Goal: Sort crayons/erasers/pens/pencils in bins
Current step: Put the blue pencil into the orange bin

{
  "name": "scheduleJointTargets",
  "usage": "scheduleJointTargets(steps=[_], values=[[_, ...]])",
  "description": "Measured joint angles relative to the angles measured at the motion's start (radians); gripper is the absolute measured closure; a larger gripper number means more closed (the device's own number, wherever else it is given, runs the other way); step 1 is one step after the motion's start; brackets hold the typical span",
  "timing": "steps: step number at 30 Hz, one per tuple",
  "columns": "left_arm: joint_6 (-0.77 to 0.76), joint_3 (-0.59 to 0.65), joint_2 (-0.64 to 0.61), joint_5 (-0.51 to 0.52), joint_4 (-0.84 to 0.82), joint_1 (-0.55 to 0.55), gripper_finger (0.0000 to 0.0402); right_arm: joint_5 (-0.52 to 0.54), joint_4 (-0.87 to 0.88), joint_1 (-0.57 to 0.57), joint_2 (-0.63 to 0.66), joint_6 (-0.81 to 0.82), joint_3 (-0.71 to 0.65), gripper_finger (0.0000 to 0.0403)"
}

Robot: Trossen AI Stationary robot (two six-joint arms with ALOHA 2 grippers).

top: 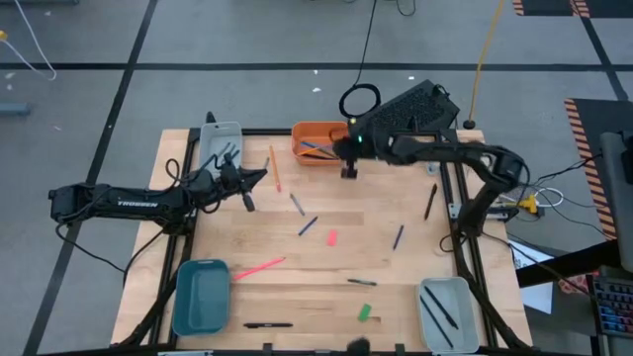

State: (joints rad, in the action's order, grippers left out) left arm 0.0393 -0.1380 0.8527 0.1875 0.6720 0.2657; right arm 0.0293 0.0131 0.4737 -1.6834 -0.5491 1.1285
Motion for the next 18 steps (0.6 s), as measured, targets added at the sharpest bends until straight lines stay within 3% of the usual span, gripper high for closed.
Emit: scheduleJointTargets(steps=[7,12,18], values=[[-0.009,0.0,0.0,0.0,-0.031,0.0,0.0396,-0.041,0.018,0.119,-0.185,-0.144,0.131,0.0384],[-0.009,0.0,0.0,0.0,-0.044,0.0,0.0386,-0.107,0.006,0.166,-0.225,-0.146,0.139,0.0385],[0.004,0.0,0.0,0.0,-0.043,0.0,0.0398,-0.114,0.001,0.175,-0.224,-0.133,0.139,0.0383]])
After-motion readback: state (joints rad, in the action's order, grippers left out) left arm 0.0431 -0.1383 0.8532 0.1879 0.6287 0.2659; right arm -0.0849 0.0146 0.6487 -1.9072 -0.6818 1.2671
